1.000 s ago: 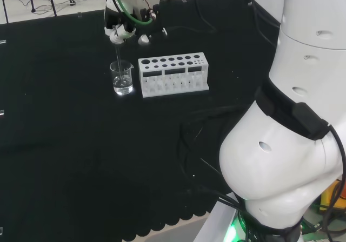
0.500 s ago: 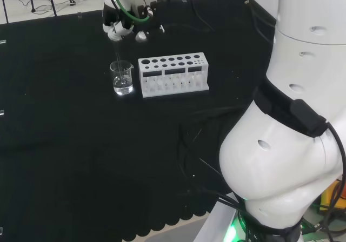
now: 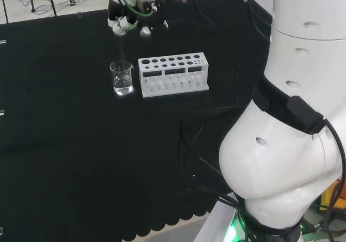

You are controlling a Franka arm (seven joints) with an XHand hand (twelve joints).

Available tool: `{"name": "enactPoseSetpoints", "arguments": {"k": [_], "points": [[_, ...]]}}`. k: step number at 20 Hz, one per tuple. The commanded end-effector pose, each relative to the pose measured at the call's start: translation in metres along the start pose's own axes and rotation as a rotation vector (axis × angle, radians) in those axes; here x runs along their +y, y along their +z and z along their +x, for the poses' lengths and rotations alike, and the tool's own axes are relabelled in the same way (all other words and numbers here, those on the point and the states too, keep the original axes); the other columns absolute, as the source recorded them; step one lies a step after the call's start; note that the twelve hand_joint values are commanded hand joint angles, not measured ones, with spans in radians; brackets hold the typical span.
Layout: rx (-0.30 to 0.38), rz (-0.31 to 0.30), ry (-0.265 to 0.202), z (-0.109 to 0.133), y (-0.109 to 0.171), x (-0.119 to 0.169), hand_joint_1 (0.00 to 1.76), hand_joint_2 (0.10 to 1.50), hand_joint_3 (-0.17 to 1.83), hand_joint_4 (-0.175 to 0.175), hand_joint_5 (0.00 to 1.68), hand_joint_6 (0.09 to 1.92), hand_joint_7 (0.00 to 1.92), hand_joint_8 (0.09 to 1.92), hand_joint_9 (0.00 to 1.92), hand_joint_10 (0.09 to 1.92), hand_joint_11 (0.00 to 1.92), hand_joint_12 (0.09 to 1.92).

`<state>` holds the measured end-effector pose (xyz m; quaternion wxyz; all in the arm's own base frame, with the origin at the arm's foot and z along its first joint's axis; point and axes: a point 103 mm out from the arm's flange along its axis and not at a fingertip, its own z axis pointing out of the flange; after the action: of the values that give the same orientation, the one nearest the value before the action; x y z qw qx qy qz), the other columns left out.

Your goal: Stir in the beaker to the left of the white test tube rack with the glass rod.

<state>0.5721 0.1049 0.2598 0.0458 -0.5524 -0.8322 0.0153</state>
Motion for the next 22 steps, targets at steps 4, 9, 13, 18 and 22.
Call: {"name": "enactPoseSetpoints", "arguments": {"k": [4,9,13,18,22], "points": [[-0.001,-0.003,0.011,0.002,-0.005,-0.016,1.31,1.04,-0.04,-0.175,1.14,0.47,1.24,0.87,1.53,0.9,1.63,0.52],[0.005,0.003,-0.04,0.039,-0.002,-0.014,1.31,1.04,-0.04,-0.175,1.14,0.46,1.24,0.87,1.53,0.9,1.63,0.52],[0.018,-0.003,-0.043,0.04,0.0,-0.005,1.31,1.04,-0.04,-0.175,1.14,0.47,1.24,0.87,1.53,0.9,1.63,0.52],[0.025,-0.007,-0.025,0.017,0.0,0.01,1.31,1.04,-0.04,-0.175,1.14,0.47,1.24,0.87,1.53,0.9,1.63,0.52],[0.028,-0.008,-0.014,0.001,0.0,0.016,1.31,1.04,-0.04,-0.175,1.14,0.46,1.24,0.87,1.53,0.9,1.63,0.52]]}}
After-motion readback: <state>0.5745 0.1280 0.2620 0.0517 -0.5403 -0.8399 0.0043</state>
